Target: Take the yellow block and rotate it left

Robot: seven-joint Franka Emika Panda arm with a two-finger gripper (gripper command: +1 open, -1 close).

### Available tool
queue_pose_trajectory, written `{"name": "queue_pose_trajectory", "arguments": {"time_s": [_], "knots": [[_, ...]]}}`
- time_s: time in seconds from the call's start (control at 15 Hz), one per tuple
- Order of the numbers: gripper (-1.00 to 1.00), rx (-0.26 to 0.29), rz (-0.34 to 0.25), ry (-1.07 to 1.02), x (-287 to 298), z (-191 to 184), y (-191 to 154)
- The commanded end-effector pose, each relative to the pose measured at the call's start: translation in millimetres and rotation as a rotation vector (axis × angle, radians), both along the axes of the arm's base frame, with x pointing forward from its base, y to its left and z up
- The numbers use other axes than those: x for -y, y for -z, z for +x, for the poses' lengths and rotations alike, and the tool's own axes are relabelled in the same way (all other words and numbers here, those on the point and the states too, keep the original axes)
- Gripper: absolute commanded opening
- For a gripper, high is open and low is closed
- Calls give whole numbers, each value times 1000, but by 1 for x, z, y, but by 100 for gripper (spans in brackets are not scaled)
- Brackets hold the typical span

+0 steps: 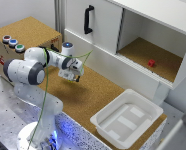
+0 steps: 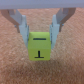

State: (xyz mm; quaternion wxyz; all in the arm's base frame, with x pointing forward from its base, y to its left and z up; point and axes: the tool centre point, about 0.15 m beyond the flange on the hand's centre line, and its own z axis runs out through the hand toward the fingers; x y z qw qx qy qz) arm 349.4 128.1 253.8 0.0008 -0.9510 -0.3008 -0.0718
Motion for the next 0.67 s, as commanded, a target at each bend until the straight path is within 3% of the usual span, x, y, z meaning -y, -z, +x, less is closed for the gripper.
{"name": "queue_pose_trajectory", "arguments": {"time_s": [0.0,0.27,0.6], "knots": [[-100,-76,26,-498,-24,-12,-6],[-100,-89,-32,-810,-25,-18,15],[-100,-163,2,-1114,-12,-22,35]]}}
